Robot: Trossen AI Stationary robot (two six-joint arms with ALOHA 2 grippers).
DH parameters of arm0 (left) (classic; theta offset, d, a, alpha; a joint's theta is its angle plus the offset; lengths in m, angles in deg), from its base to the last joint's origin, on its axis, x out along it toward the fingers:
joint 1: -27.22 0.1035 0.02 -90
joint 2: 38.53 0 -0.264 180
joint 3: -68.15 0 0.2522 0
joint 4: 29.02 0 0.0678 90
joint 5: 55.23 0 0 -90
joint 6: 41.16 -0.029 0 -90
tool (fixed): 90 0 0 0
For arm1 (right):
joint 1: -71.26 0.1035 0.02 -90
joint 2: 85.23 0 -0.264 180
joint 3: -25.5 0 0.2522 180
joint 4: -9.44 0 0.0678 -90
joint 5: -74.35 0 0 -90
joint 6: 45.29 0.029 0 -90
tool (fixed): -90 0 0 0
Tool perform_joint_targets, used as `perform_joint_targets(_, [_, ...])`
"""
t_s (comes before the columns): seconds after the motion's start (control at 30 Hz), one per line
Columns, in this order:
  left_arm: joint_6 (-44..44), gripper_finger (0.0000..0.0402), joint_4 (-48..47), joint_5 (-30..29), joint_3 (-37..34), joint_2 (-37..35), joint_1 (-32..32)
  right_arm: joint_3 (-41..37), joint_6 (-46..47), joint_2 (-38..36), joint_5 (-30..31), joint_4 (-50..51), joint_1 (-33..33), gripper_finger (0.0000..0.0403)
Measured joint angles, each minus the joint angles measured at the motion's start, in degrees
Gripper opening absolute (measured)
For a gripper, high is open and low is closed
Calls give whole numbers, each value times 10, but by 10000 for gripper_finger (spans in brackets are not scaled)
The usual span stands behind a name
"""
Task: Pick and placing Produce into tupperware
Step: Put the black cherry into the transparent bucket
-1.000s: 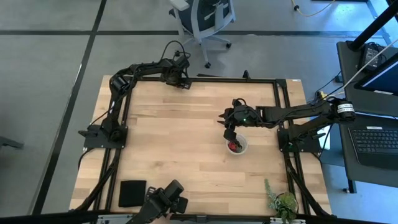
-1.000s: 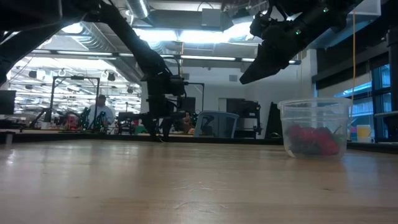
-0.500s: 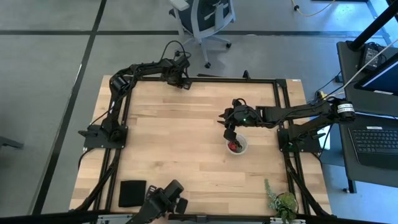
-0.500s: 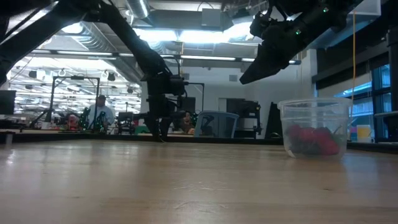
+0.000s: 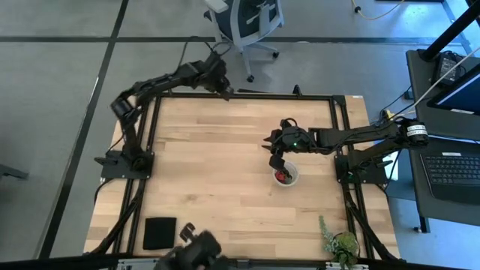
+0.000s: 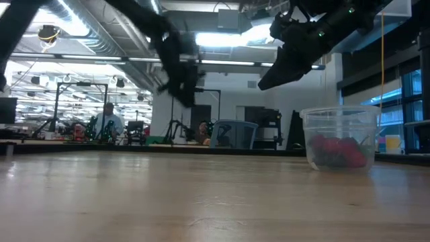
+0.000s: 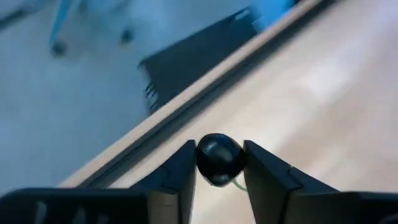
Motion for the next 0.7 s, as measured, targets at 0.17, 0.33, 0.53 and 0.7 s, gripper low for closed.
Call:
perform_joint_targets(0.17, [-66, 117, 19, 2, 0, -89, -74, 0, 0, 0, 0, -35, 0, 123])
perform_joint_targets(0.33, [-95, 107, 55, 3, -9, -148, -174, 0, -1, 0, 0, -104, 2, 123])
perform_joint_targets(0.53, [-101, 111, 167, -15, -96, -179, -300, 0, -1, 0, 0, -165, 16, 123])
perform_joint_targets(0.7, [-130, 112, 270, -93, -182, -179, -383, 0, -5, 4, 0, -170, 41, 123])
